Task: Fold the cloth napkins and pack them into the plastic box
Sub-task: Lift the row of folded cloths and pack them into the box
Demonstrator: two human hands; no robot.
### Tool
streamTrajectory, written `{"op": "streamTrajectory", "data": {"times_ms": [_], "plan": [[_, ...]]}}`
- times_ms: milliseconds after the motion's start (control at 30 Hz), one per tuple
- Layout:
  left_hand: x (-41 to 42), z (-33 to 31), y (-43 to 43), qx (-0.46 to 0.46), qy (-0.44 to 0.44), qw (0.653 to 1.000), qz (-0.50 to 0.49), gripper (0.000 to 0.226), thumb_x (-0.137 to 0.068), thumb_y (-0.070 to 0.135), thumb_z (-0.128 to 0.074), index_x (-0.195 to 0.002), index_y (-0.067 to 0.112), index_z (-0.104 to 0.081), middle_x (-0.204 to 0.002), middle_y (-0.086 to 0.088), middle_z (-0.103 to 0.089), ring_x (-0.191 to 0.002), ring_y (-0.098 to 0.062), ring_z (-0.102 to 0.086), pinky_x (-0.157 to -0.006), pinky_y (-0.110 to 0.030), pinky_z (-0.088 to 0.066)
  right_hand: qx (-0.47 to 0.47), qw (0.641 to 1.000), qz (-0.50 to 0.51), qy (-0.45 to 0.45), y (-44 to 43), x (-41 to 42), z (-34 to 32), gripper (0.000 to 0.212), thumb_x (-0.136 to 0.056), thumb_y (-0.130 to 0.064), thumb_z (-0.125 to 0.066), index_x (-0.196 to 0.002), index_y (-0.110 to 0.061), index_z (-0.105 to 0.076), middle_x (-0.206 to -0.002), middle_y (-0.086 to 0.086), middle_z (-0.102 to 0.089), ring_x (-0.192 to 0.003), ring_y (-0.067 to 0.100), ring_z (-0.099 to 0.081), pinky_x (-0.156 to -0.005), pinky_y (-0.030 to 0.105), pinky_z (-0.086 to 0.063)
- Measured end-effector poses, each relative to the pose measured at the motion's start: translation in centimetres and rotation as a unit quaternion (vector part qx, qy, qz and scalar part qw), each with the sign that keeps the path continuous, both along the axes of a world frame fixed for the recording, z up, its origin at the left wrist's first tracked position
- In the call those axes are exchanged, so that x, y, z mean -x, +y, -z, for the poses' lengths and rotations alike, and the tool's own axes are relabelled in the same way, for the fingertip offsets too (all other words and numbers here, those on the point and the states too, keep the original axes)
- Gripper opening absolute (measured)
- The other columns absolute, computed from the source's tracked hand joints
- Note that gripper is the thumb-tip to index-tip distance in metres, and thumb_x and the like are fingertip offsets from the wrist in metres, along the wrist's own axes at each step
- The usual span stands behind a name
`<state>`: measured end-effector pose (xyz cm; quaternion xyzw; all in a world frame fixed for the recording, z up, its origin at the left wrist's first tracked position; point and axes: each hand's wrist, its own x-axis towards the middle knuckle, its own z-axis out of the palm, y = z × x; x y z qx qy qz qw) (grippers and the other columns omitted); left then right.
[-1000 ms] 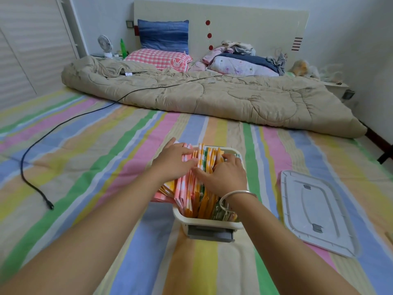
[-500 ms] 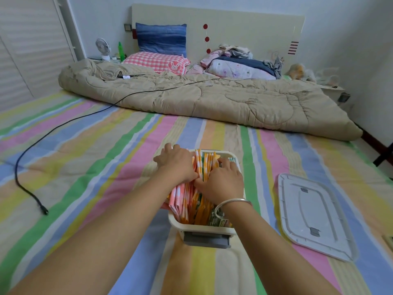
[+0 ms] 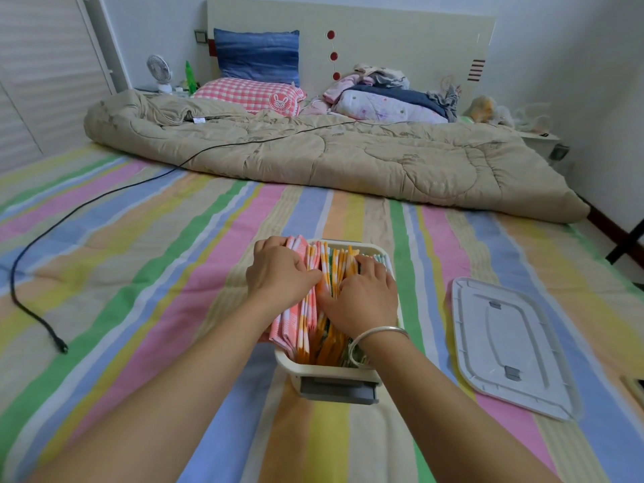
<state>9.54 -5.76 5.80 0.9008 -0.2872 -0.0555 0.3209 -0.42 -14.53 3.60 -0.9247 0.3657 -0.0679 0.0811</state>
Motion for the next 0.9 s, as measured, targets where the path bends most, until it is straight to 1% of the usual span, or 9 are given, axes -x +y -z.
{"op": "streamTrajectory", "data": {"times_ms": [233, 300, 400, 500, 567, 667, 767, 833, 900], "plan": [[-0.3, -0.5, 0.3, -0.029, -0.006, 0.999, 0.021, 0.024, -0.084, 0.034, -0.075, -0.066, 0.019, -0.066, -0.137, 0.000, -0.050, -0.132, -0.019, -0.039, -0.099, -0.044, -0.047, -0.008, 1.000, 0.002, -0.014, 0.0, -0.1, 0.2, 0.064, -0.092, -0.063, -0.036, -0.120, -0.016, -0.068, -0.160, 0.002, -0.021, -0.147, 0.025, -0.013, -0.120, 0.043, -0.008], [-0.5, -0.6, -0.2, -0.058, -0.005, 0.998, 0.023, 0.021, -0.084, 0.037, -0.074, -0.081, 0.016, -0.073, -0.135, -0.002, -0.051, -0.130, -0.022, -0.040, -0.100, -0.047, -0.047, -0.024, 0.999, 0.009, -0.030, 0.0, 0.1, 0.3, 0.062, -0.092, -0.063, -0.038, -0.117, -0.016, -0.070, -0.160, 0.001, -0.021, -0.147, 0.024, -0.013, -0.120, 0.041, -0.007], [-0.7, -0.5, -0.8, -0.097, -0.009, 0.995, 0.029, 0.039, -0.083, 0.043, -0.074, -0.108, 0.013, -0.073, -0.136, -0.002, -0.049, -0.131, -0.023, -0.039, -0.102, -0.047, -0.045, -0.032, 0.999, 0.010, -0.035, -0.1, 0.2, 0.2, 0.062, -0.092, -0.064, -0.037, -0.111, -0.017, -0.073, -0.161, 0.000, -0.021, -0.147, 0.024, -0.013, -0.119, 0.041, -0.008], [-0.9, -0.3, -0.6, -0.087, 0.007, 0.995, 0.037, 0.024, -0.090, 0.040, -0.068, -0.088, 0.017, -0.075, -0.146, -0.001, -0.042, -0.135, -0.022, -0.034, -0.105, -0.047, -0.043, -0.058, 0.998, 0.003, -0.039, 0.0, 0.4, -0.1, 0.075, -0.091, -0.071, -0.026, -0.109, -0.017, -0.074, -0.162, 0.000, -0.018, -0.148, 0.024, -0.010, -0.119, 0.041, -0.005], [-1.3, 0.1, -0.1, -0.059, 0.029, 0.997, 0.040, 0.027, -0.094, 0.035, -0.064, -0.075, 0.018, -0.073, -0.152, 0.001, -0.038, -0.137, -0.021, -0.033, -0.107, -0.045, -0.042, -0.051, 0.998, -0.013, -0.022, 0.0, 0.4, -0.2, 0.082, -0.088, -0.077, -0.021, -0.111, -0.019, -0.073, -0.162, 0.002, -0.016, -0.148, 0.026, -0.008, -0.119, 0.042, -0.003], [-1.4, 0.2, 0.1, -0.038, 0.028, 0.998, 0.033, 0.031, -0.095, 0.034, -0.063, -0.073, 0.016, -0.074, -0.153, 0.001, -0.039, -0.138, -0.021, -0.034, -0.106, -0.043, -0.042, -0.037, 0.999, -0.028, 0.009, -0.1, 0.3, -0.3, 0.081, -0.086, -0.079, -0.025, -0.125, -0.020, -0.066, -0.162, 0.003, -0.013, -0.148, 0.028, -0.007, -0.119, 0.044, -0.002], [-0.9, 0.2, 0.0, -0.053, -0.013, 0.998, 0.023, 0.039, -0.095, 0.031, -0.061, -0.058, 0.019, -0.061, -0.148, -0.001, -0.045, -0.138, -0.021, -0.034, -0.102, -0.041, -0.042, -0.053, 0.998, -0.023, 0.010, -0.4, 0.2, -0.4, 0.074, -0.088, -0.074, -0.032, -0.126, -0.020, -0.066, -0.163, 0.002, -0.012, -0.148, 0.027, -0.006, -0.119, 0.043, -0.002], [-0.6, 0.3, -0.3, -0.062, -0.038, 0.997, 0.014, 0.039, -0.095, 0.029, -0.058, -0.057, 0.019, -0.056, -0.146, -0.002, -0.047, -0.137, -0.022, -0.034, -0.099, -0.043, -0.044, -0.053, 0.999, -0.013, -0.002, -0.4, 0.0, -0.5, 0.066, -0.088, -0.068, -0.040, -0.118, -0.018, -0.070, -0.162, 0.001, -0.015, -0.148, 0.026, -0.009, -0.119, 0.042, -0.004], [-0.6, 0.7, -0.7, -0.078, -0.064, 0.995, 0.003, 0.029, -0.095, 0.029, -0.056, -0.075, 0.013, -0.068, -0.148, 0.000, -0.045, -0.137, -0.022, -0.033, -0.099, -0.045, -0.045, -0.044, 0.999, -0.004, -0.020, -0.1, -0.1, -0.2, 0.062, -0.085, -0.067, -0.045, -0.109, -0.017, -0.074, -0.161, 0.001, -0.019, -0.147, 0.025, -0.012, -0.119, 0.040, -0.006]]}}
